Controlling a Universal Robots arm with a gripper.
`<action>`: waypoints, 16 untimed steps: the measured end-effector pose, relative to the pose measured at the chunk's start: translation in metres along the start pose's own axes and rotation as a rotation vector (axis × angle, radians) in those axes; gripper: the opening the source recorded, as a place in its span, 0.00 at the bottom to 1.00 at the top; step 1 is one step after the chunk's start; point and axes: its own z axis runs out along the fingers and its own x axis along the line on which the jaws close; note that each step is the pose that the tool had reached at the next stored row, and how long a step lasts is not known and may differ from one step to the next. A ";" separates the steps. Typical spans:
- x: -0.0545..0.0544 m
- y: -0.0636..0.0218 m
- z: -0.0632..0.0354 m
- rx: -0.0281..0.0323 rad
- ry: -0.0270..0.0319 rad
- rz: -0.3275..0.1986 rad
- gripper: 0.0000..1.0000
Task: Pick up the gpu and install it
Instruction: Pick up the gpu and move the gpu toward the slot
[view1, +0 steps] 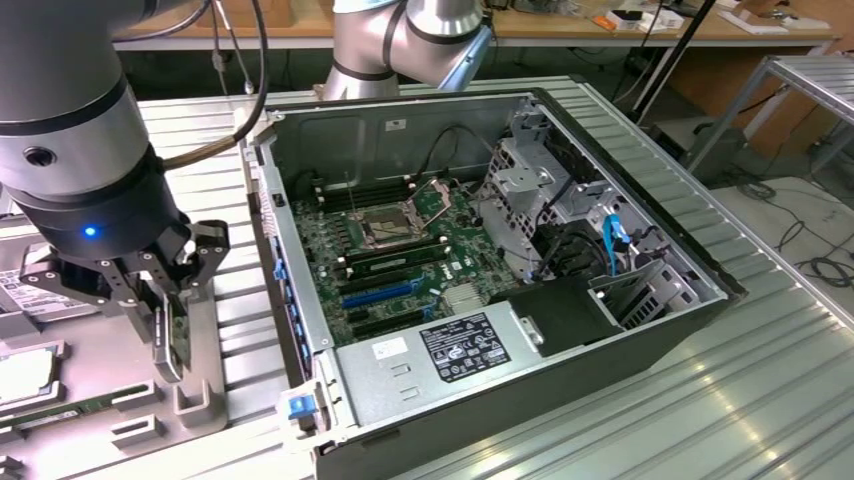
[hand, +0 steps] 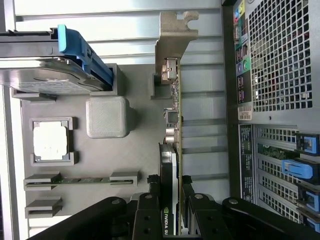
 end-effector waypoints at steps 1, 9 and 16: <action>0.000 0.0000 -0.0002 0.0000 0.0000 0.000 0.27; 0.000 0.0002 -0.0054 0.0000 0.0000 0.000 0.27; 0.000 0.0005 -0.0115 0.0000 0.0000 0.000 0.27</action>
